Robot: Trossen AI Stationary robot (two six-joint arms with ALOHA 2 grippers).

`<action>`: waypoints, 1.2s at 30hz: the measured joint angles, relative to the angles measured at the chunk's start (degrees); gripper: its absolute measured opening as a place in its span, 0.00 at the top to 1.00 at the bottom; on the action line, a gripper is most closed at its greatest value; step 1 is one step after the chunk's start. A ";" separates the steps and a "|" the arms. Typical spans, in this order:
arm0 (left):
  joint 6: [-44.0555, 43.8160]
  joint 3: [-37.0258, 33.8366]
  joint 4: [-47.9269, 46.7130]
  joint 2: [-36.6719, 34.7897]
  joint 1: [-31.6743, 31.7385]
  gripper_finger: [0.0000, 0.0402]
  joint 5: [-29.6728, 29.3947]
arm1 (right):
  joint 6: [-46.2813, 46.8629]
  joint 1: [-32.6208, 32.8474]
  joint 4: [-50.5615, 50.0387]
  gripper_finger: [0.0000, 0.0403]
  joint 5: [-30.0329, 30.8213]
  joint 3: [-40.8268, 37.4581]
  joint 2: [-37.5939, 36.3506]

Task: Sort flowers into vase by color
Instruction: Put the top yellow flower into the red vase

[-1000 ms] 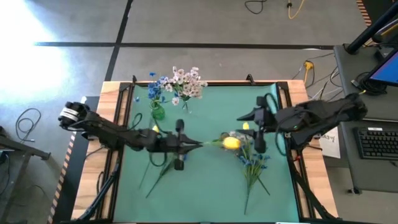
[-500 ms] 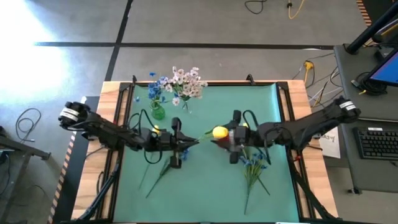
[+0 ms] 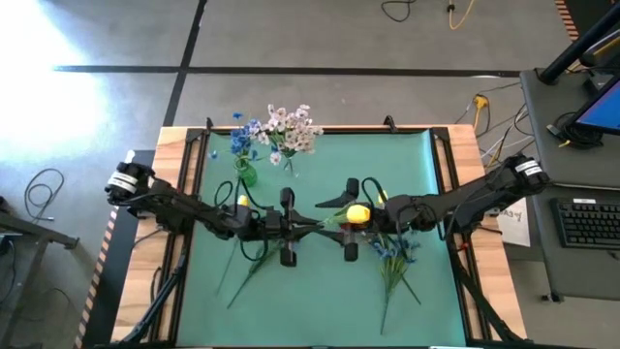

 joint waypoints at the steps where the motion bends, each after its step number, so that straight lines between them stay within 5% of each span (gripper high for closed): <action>1: 0.02 0.00 -0.13 0.13 0.00 1.00 -0.24 | -0.10 0.00 0.30 0.36 -0.02 0.16 0.07; 21: -0.90 -0.24 -0.06 -0.25 -0.04 0.97 -0.62 | 0.75 0.02 1.71 0.96 -0.15 0.14 -0.45; 28: -3.17 -0.25 -4.59 -0.99 -0.30 0.73 -0.54 | 4.09 0.00 -2.35 0.97 0.00 0.15 -1.27; 36: -9.94 -0.28 -22.19 -6.01 -0.38 0.47 -0.54 | 13.39 -0.67 -29.74 0.97 5.50 5.01 -5.25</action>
